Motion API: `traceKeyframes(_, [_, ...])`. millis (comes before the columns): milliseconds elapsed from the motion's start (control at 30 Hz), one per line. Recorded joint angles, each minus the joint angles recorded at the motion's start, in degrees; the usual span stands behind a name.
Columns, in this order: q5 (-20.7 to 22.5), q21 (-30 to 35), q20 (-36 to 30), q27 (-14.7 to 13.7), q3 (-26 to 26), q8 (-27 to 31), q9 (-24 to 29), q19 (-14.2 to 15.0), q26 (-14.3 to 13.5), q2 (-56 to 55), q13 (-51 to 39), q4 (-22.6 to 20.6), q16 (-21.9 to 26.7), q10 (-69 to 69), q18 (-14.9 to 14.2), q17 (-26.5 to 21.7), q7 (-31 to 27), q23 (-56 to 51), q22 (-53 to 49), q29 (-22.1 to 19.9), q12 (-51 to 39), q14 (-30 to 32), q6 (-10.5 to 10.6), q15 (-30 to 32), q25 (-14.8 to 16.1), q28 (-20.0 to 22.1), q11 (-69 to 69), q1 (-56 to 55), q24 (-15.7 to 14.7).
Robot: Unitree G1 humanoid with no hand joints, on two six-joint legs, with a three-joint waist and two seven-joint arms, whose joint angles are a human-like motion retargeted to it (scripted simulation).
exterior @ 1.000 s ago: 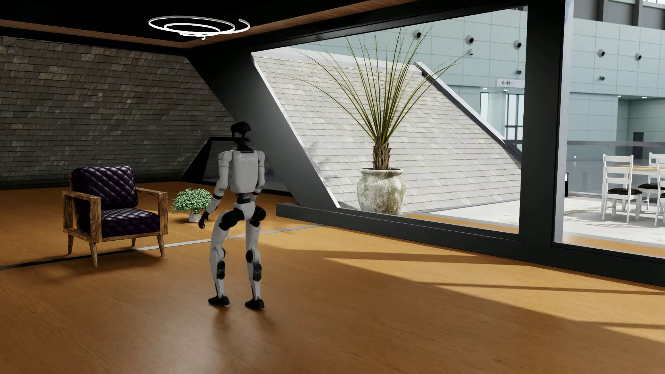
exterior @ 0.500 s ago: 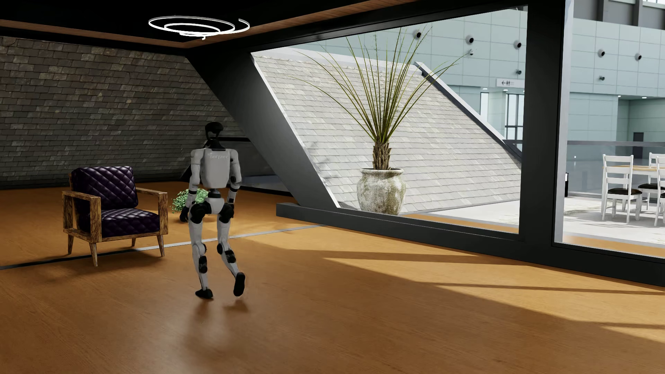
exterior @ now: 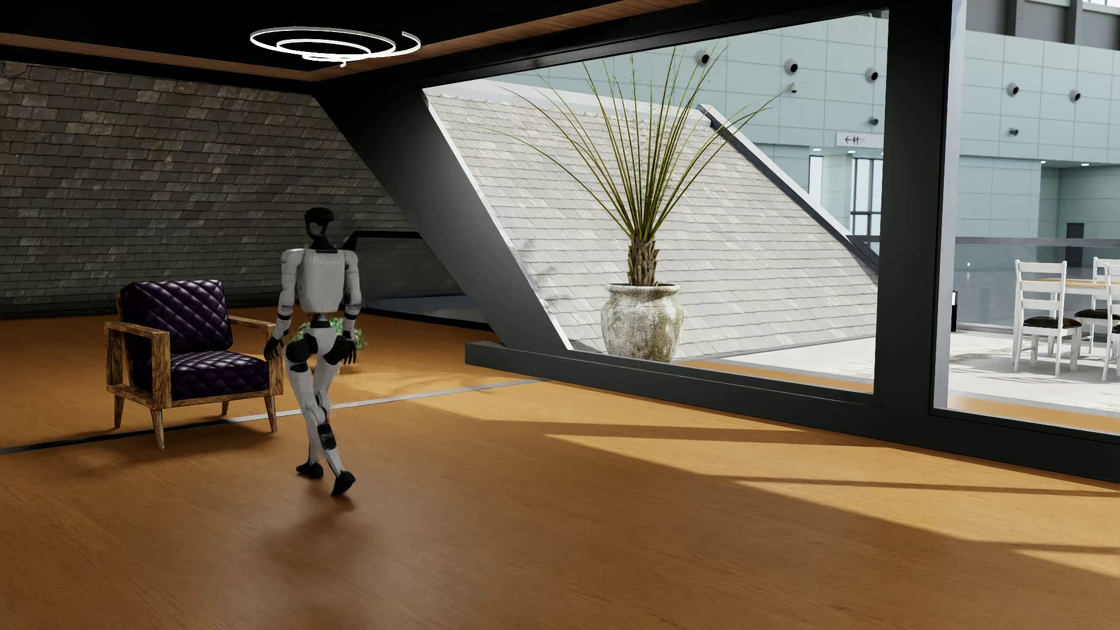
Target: Head to the armchair
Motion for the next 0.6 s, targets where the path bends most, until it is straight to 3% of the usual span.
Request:
traceKeyframes(67, [1.7,-2.0,-2.7,1.0,-0.5,-3.2,-0.2,-2.4,1.1,3.5,-1.4,1.4,2.0,16.2,-11.6,1.8,-2.3,1.5,4.3,0.3,1.9,11.5,1.9,-3.9,0.0,-6.6,1.3,-6.0,2.3])
traceKeyframes(100, [2.1,-2.7,-5.8,0.8,-1.2,-5.3,-0.2,-2.7,-0.6,5.1,-2.1,2.6,4.6,25.8,-11.9,2.9,0.9,1.3,4.8,0.3,1.9,17.5,2.5,-5.9,0.3,-11.0,1.8,-11.1,5.0])
traceKeyframes(133, [2.4,-2.5,-8.2,0.1,-1.8,-7.1,0.0,-2.6,-2.8,6.9,-2.9,4.6,7.6,34.6,-11.9,3.5,2.3,0.8,3.8,0.0,2.0,19.8,3.0,-7.9,0.3,-14.1,2.0,-16.6,7.1])
traceKeyframes(167, [3.1,-1.6,-8.7,-2.2,-1.9,-8.5,0.2,-2.3,-4.2,8.9,-3.2,6.2,10.4,41.3,-11.9,3.5,1.4,1.2,1.8,-1.2,2.5,16.1,3.7,-9.8,-0.3,-15.3,2.2,-22.0,7.5])
traceKeyframes(200, [3.9,-0.1,-7.0,-3.6,-1.7,-9.4,0.4,-1.9,-4.4,10.9,-4.4,8.8,12.5,45.5,-12.0,3.1,1.2,1.5,-0.5,-1.8,3.6,12.0,4.3,-11.7,-1.2,-14.9,2.5,-27.1,5.9])
traceKeyframes(233, [5.0,1.0,-3.6,-4.4,-1.1,-9.6,0.7,-1.9,-3.7,13.0,-6.4,12.0,14.1,46.8,-11.9,2.7,0.9,2.6,-2.9,-2.0,5.2,8.5,5.0,-13.4,-2.3,-13.2,2.8,-31.6,3.0])
traceKeyframes(300, [7.2,2.3,4.7,-5.1,0.7,-8.4,1.1,-1.7,0.5,17.2,-9.7,18.0,13.5,40.9,-4.8,2.3,4.0,3.8,-5.8,-2.3,8.0,-1.4,5.9,-16.0,-3.6,-7.1,2.9,-38.2,-3.4])
traceKeyframes(333, [8.1,2.7,8.7,-5.0,1.7,-7.5,1.2,-1.5,2.5,19.4,-11.3,20.2,12.6,34.1,-2.8,2.1,6.1,3.8,-7.1,-2.4,9.1,-3.8,6.1,-16.8,-3.7,-4.0,2.4,-40.3,-6.1])
traceKeyframes(367, [8.7,3.2,11.5,-5.0,2.6,-6.5,1.1,-1.3,3.8,21.5,-12.8,21.4,11.4,25.6,-0.6,1.8,8.0,3.6,-8.0,-2.6,9.8,-3.8,6.3,-17.2,-3.8,-1.6,1.3,-41.6,-8.0])
traceKeyframes(400, [9.2,3.7,12.7,-5.2,3.5,-5.5,1.0,-1.0,4.5,23.4,-14.0,21.6,10.5,15.9,-0.1,1.4,9.3,3.2,-8.3,-2.8,10.2,-1.3,6.3,-17.5,-3.7,-0.6,0.1,-42.2,-8.8])
traceKeyframes(467, [9.7,4.6,11.6,-6.2,4.9,-3.6,0.7,-0.4,4.0,27.5,-15.5,19.8,9.3,-3.1,0.5,0.7,9.1,1.6,-8.0,-3.0,10.6,5.0,6.1,-17.7,-2.7,-2.1,-3.1,-42.3,-7.5])
traceKeyframes(533, [10.1,5.9,10.1,-6.9,5.7,-1.6,0.7,0.3,3.0,31.3,-16.2,18.6,8.3,-13.9,-2.8,0.3,8.0,0.4,-7.7,-3.2,11.5,4.1,5.9,-18.5,-1.7,-2.9,-4.6,-41.6,-4.7])
traceKeyframes(600, [9.6,6.9,10.6,-6.6,6.3,1.0,0.6,0.6,4.2,34.8,-15.9,17.4,5.8,-12.0,0.4,0.0,6.3,-0.1,-6.9,-3.3,12.8,12.0,5.5,-18.5,-1.4,-1.4,-4.8,-40.6,-2.9])
